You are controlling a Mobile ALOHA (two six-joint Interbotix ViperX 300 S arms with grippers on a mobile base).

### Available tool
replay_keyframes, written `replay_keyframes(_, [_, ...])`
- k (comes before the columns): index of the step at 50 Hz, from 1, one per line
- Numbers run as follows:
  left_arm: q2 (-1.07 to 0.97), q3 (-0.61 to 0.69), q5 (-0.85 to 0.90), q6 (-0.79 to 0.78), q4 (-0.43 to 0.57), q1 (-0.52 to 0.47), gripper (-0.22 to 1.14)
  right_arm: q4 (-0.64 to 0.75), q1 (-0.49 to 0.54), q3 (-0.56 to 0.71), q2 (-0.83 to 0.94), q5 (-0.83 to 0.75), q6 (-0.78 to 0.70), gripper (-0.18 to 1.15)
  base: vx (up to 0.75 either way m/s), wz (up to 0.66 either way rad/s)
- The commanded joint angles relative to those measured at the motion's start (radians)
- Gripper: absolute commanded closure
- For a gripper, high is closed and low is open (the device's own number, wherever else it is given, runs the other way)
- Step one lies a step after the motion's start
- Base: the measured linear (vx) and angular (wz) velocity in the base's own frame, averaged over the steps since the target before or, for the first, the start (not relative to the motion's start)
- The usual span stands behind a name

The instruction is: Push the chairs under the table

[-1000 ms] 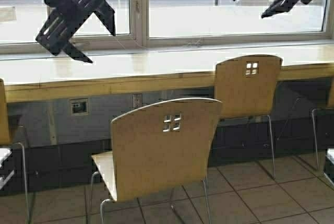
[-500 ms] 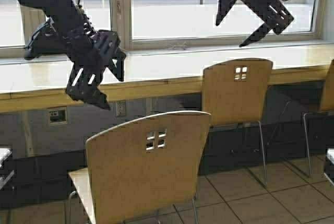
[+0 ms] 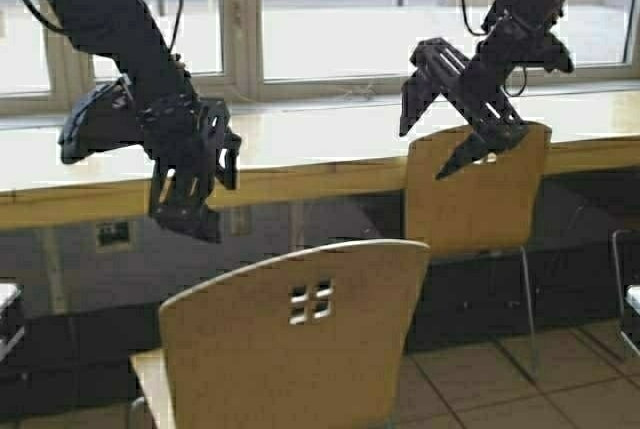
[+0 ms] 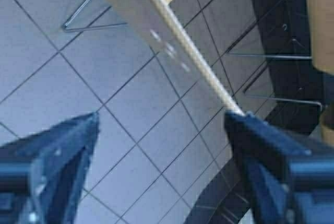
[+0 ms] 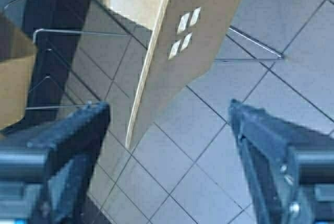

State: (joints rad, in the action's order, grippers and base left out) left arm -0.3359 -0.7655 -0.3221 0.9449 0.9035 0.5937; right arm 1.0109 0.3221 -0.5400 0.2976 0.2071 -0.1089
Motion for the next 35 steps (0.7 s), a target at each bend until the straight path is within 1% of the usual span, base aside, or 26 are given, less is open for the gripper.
replay_keyframes(1, [-0.020,0.040,-0.005,0.014,0.002,0.009,-0.09,0.011,0.002,0.048,0.044,-0.005,0.002,-0.03,0.22,0.08])
replay_keyframes(17, [-0.173,0.120,0.040,0.091,0.051,0.060,-0.09,0.080,0.002,0.107,0.204,0.000,-0.002,-0.02,0.18,0.06])
replay_keyframes(24, [-0.198,0.118,0.061,0.115,0.078,0.091,-0.09,0.095,0.002,0.133,0.264,0.012,-0.002,-0.02,0.15,0.04])
replay_keyframes(35, [-0.225,0.123,0.061,0.124,0.120,0.097,-0.09,0.092,0.002,0.173,0.351,0.034,0.002,-0.02,0.12,0.05])
